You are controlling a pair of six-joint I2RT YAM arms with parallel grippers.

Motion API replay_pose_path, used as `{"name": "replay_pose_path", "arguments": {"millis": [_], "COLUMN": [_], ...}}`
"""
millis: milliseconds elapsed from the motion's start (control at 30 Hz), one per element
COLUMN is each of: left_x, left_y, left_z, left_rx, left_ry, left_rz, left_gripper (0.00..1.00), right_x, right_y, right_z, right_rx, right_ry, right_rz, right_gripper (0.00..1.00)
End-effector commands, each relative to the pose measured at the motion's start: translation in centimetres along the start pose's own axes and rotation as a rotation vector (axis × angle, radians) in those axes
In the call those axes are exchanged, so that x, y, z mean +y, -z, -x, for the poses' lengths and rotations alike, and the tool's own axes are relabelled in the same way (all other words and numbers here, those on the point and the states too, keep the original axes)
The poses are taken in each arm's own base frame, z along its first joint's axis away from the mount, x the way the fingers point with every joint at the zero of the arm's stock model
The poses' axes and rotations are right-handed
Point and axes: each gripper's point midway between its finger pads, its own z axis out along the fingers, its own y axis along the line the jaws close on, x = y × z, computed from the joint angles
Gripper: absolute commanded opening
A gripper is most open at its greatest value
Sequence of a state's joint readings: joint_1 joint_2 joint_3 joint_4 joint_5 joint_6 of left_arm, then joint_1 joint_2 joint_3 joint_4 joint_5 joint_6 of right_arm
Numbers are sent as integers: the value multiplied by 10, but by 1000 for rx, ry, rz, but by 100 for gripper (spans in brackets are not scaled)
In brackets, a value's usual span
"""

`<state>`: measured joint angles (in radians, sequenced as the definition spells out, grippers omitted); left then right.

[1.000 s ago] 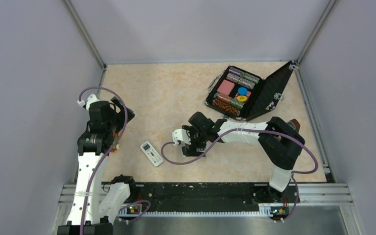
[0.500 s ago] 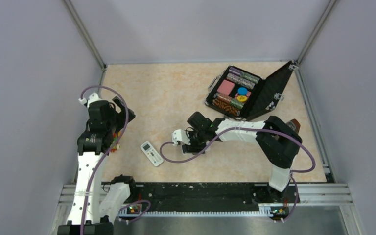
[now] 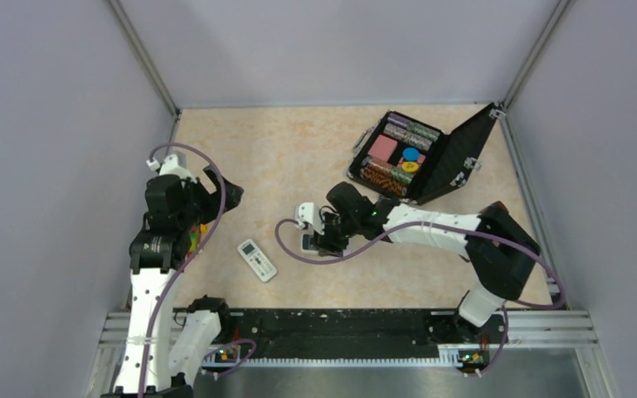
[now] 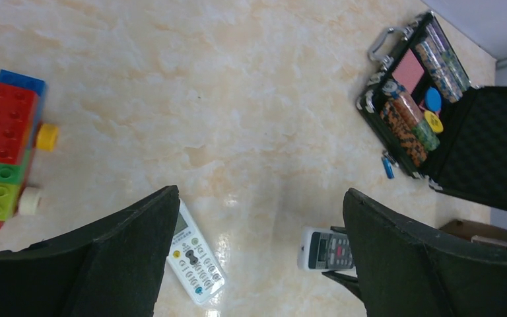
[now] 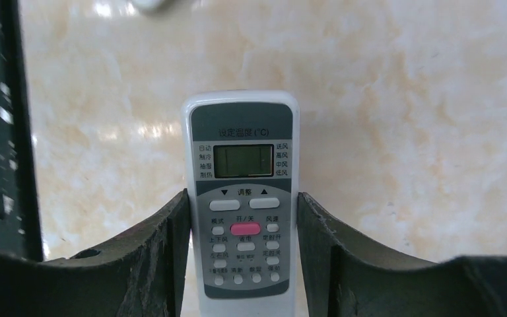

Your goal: Load the batteries into the remote control

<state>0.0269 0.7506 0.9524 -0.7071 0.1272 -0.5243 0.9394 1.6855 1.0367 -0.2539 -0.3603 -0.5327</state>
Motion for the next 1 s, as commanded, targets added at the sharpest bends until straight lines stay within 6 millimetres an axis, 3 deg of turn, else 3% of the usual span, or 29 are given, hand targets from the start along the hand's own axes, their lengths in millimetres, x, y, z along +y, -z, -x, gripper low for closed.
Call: {"name": "replay_pose_path", "arguments": {"millis": [0,267,400,733,967], "left_x": [-31,-74,-95,-115,-110], "left_y": [0,1,3,1,-5], "left_z": [-2,-15,-25,-53,-68], "left_rx": [14,131,230,370,448], "left_ry": [-25,73,196,208,201], "left_rz": [-186,-431,-552,-653,-607], "left_gripper": [98,97,95,87,80], "right_x": [-11,-23,-26,-27,-34], "right_y": [50,99,114,107,99], "right_z": [91,160,181,193,186], "right_rx": [-304,-570,-725,-728,-669], "right_ry": [-92,-365,-437,-443,-435], "right_rz": [-78,-97,-110,-100,-147], "right_gripper": [37,34,33,32,30]}}
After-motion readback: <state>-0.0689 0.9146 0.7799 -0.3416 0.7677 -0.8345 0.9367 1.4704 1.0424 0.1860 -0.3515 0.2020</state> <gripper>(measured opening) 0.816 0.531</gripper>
